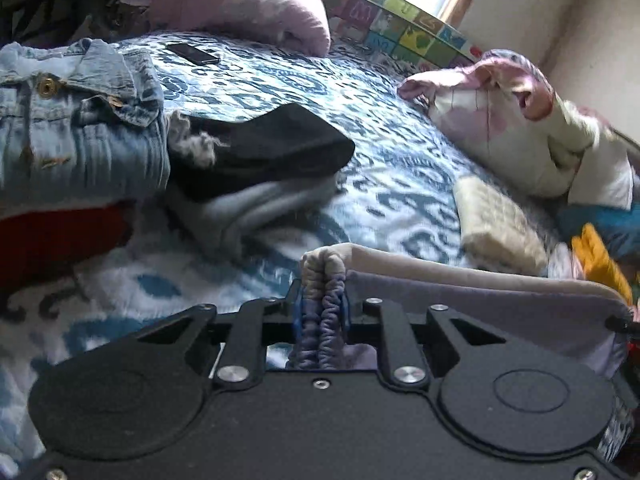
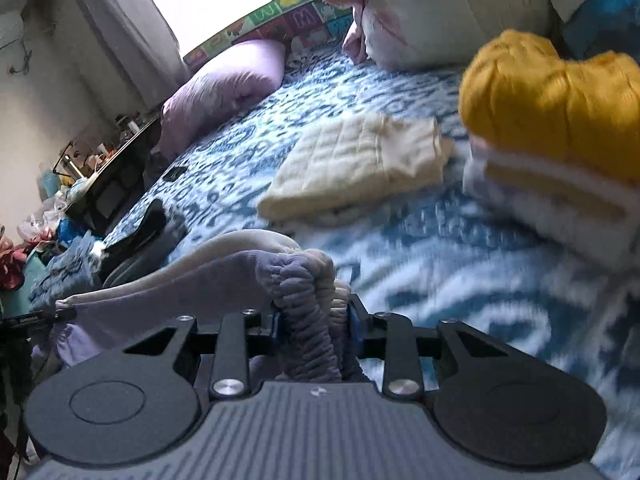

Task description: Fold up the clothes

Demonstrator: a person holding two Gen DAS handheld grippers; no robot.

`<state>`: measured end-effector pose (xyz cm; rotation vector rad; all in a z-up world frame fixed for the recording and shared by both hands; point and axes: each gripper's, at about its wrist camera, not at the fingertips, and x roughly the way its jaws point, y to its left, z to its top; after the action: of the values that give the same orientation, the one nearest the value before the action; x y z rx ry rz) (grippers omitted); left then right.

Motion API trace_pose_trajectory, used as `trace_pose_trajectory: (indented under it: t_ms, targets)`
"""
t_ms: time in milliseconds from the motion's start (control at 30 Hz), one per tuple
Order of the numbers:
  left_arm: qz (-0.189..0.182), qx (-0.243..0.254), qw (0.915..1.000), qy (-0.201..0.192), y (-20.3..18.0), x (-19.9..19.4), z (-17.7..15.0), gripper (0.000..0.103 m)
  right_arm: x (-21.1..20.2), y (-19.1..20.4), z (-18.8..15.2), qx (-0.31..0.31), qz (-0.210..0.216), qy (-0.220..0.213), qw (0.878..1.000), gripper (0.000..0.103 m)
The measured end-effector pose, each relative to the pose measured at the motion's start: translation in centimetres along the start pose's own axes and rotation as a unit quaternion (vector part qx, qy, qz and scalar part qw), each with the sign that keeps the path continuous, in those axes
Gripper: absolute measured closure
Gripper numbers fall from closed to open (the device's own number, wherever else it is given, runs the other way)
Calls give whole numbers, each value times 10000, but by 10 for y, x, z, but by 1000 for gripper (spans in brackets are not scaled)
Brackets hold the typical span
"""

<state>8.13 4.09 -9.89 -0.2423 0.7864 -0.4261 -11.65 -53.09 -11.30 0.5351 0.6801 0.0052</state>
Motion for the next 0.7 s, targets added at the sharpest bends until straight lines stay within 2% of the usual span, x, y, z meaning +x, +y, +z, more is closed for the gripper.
trace_pose_trajectory:
  t_ms: [67, 100, 133, 167, 200, 233, 400, 700]
  targets:
    - [314, -13, 9995, -30, 4, 21, 5, 82, 14, -4, 17, 104, -15, 84, 9999, 70]
    - [474, -19, 9989, -45, 7, 31, 8, 75, 29, -9, 22, 226, -34, 206, 9995, 65]
    - [708, -19, 9975, 33, 10, 41, 7, 53, 43, -13, 25, 270, -188, 256, 9991, 60]
    - [944, -17, 9955, 113, 14, 52, 5, 51, 57, -16, 29, 309, -347, 304, 9985, 47]
    - [1180, -16, 9928, 192, 18, 62, 3, 51, 70, -19, 29, 181, -678, 333, 9970, 38]
    - [1109, 1, 9937, 159, 20, 62, 2, 51, 79, -20, 30, 41, -923, 367, 9950, 37]
    - [732, 128, 9972, 70, 25, 60, 2, 51, 84, -22, 36, -358, -660, 330, 9966, 37]
    - [583, 303, 9969, 443, 27, 78, 17, 51, 120, -19, 47, -844, -624, 753, 9916, 37]
